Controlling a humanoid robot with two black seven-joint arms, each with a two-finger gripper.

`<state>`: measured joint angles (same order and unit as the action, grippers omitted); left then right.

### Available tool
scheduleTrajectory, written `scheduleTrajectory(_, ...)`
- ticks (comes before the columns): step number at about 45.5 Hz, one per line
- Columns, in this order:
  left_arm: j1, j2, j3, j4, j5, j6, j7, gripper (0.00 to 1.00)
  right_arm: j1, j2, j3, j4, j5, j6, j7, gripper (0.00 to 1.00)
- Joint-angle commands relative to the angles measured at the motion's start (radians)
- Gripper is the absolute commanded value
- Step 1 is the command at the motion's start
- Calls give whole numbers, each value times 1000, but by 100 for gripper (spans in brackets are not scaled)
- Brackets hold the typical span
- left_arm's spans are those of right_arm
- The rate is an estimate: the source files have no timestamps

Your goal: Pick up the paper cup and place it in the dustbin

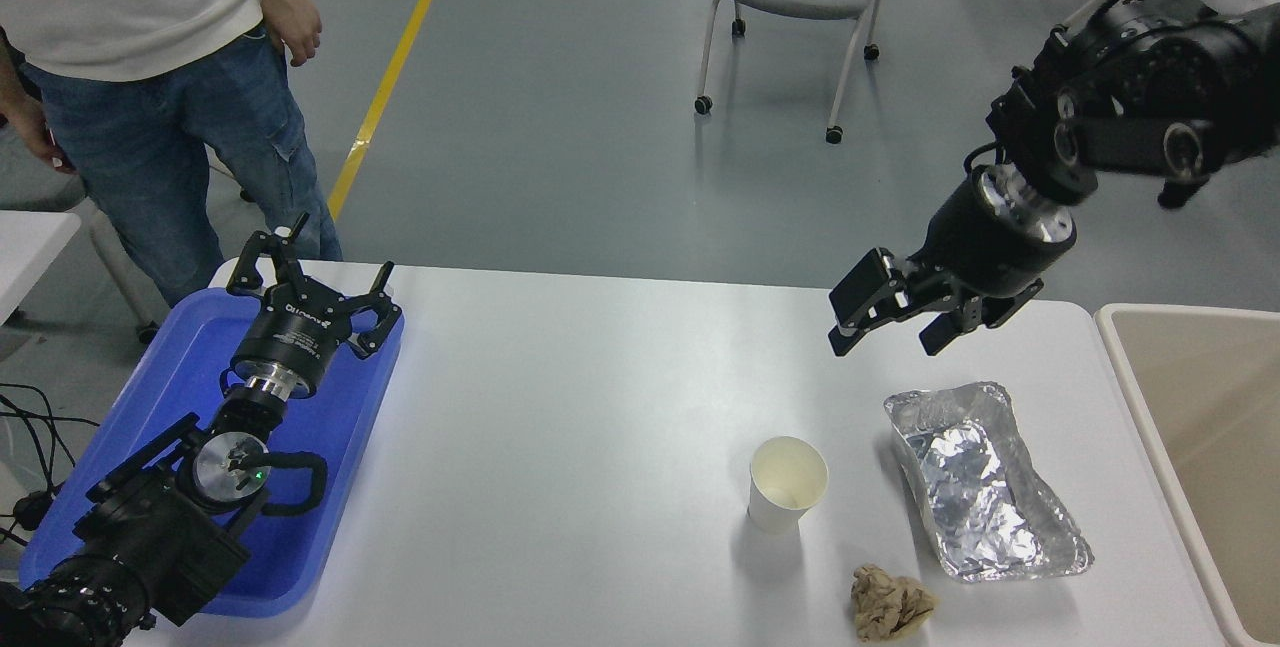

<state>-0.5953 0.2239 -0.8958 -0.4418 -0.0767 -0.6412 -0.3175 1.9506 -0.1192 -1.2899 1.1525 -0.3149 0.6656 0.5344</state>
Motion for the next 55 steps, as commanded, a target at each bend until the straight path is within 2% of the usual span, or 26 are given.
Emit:
scheduleTrajectory(1,0,0,0,0,0,0,0,100,-142,49,49,-27,33,-216,-16,95)
scheduleTrajectory(5,0,0,0,0,0,0,0,100,-185,53,53,-30,36,-282,-77,95)
scheduleTrajectory(9,0,0,0,0,0,-2,0,100,-237,81,84,-33,16,-325,-172,95)
scheduleTrajectory(13,0,0,0,0,0,-2,0,100,-254,85,98,-30,2,-320,-214,97)
scheduleTrajectory(20,0,0,-2,0,0,-2,0,100,-277,93,121,-22,-66,-311,-217,100)
scheduleTrajectory(31,0,0,-2,0,0,-2,0,100,-352,108,144,-36,-81,-325,-220,100)
scheduleTrajectory(38,0,0,-2,0,0,-2,0,100,-381,108,158,-60,-84,-331,-221,91)
scheduleTrajectory(47,0,0,0,0,0,-2,0,100,-407,108,158,-63,-84,-389,-223,91)
scheduleTrajectory(53,0,0,0,0,0,-2,0,100,-409,108,158,-63,-75,-399,-241,90)
scheduleTrajectory(55,0,0,0,0,0,-2,0,100,-410,108,159,-63,-73,-399,-247,83)
